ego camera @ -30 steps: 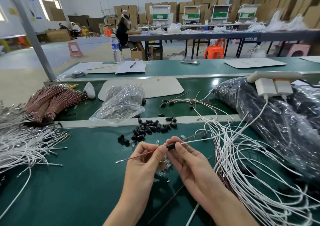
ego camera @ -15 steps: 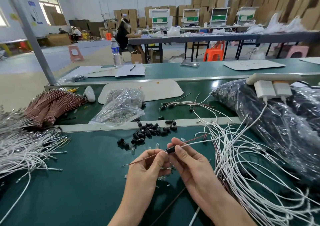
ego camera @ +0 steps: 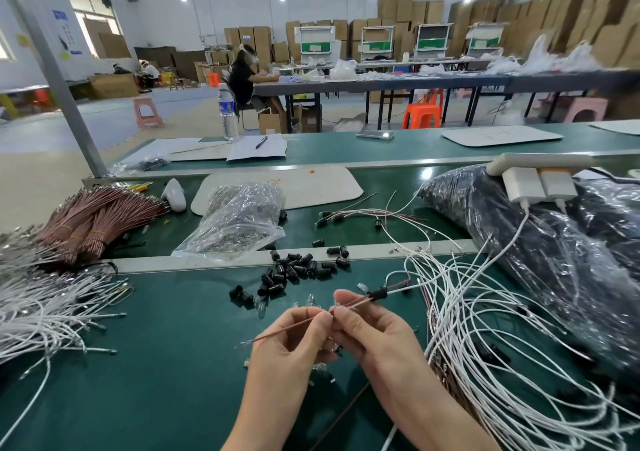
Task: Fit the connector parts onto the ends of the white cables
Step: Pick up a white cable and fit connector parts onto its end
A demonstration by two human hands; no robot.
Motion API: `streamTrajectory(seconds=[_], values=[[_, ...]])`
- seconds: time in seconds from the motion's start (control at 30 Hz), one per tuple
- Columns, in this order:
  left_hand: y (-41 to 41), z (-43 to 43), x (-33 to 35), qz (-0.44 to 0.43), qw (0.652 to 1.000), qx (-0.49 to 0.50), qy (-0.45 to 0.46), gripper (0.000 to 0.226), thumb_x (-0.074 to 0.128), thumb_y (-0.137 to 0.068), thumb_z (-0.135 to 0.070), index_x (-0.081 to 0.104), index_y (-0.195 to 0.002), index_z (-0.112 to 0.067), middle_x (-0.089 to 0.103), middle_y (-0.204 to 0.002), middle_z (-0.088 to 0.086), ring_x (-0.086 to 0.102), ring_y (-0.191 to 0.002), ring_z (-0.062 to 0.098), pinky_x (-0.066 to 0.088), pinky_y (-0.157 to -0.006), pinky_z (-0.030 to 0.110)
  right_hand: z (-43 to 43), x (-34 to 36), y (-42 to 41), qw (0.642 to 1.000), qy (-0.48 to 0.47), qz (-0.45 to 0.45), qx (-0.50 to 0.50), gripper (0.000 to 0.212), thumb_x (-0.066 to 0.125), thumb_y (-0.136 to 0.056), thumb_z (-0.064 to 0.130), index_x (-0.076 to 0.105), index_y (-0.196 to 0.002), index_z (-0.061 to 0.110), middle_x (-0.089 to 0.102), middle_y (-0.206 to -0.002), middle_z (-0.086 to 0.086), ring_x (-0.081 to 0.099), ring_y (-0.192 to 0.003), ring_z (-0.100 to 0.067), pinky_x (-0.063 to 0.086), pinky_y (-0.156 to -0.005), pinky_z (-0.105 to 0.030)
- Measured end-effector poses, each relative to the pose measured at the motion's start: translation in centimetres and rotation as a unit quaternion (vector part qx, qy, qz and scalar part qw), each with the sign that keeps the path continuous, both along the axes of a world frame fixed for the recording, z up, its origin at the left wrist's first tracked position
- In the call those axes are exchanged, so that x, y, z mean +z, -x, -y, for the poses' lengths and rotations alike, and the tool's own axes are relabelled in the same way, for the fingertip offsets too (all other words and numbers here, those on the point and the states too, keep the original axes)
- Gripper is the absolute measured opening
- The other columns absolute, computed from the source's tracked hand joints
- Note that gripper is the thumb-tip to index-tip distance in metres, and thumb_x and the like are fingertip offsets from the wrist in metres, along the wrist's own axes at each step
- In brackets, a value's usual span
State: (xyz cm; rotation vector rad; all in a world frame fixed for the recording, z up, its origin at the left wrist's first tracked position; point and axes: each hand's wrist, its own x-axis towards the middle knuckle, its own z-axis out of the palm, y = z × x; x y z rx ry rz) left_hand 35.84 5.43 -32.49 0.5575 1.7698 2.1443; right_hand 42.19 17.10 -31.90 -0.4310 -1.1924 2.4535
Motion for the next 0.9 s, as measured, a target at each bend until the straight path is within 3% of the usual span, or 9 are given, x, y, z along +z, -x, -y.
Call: streamTrajectory(seconds=[0.1,0.23,0.5,0.67,0.9], values=[[0.5,0.4,0.3,0.011,1.0,0.021,-0.02,0.025,0.076,-0.072,-0.032,0.075,-0.089,-0.013,0.074,-0.079,0.013,0.071,-0.069,0.021,0.06,-0.06,0.03,-0.8,0.0,-0.1,0.999,0.01,-0.003,-0.037,0.023,0.076,-0.073,0.011,0.08,-0.096,0.012,0.074,-0.087,-0.011,0.071,-0.075,-0.015,0.058,-0.07,-0.022],[1.1,1.3,0.8,0.004,0.999,0.047,-0.021,0.019,0.072,-0.077,-0.036,0.076,-0.083,-0.018,0.074,-0.081,0.011,0.071,-0.071,0.02,0.06,-0.064,0.028,-1.6,0.1,-0.1,0.997,0.036,-0.012,-0.066,0.022,0.074,-0.073,0.008,0.081,-0.093,0.011,0.073,-0.082,-0.008,0.071,-0.071,-0.013,0.058,-0.067,-0.02],[0.1,0.6,0.6,0.005,1.0,0.015,0.002,0.02,0.073,-0.078,-0.032,0.075,-0.085,-0.013,0.074,-0.078,0.013,0.071,-0.07,0.021,0.058,-0.06,0.026,0.0,-0.2,-0.1,1.0,-0.017,0.001,0.009,0.031,0.077,-0.072,0.011,0.078,-0.102,0.009,0.075,-0.092,-0.014,0.073,-0.082,-0.019,0.058,-0.072,-0.023],[0.5,1.0,0.7,0.005,1.0,0.025,0.0,0.02,0.073,-0.078,-0.032,0.076,-0.091,-0.017,0.074,-0.083,0.012,0.07,-0.072,0.02,0.061,-0.063,0.031,-0.3,-0.1,0.0,1.0,-0.014,0.007,-0.019,0.028,0.077,-0.07,0.011,0.08,-0.098,0.011,0.073,-0.09,-0.009,0.071,-0.079,-0.015,0.058,-0.073,-0.021],[0.7,1.2,0.6,-0.002,1.0,0.013,0.014,0.023,0.071,-0.079,-0.031,0.077,-0.089,-0.012,0.074,-0.081,0.012,0.069,-0.071,0.019,0.059,-0.063,0.026,-0.6,-0.1,-0.1,1.0,-0.001,0.012,-0.022,0.031,0.077,-0.07,0.008,0.079,-0.101,0.008,0.073,-0.093,-0.013,0.071,-0.08,-0.017,0.058,-0.072,-0.022]])
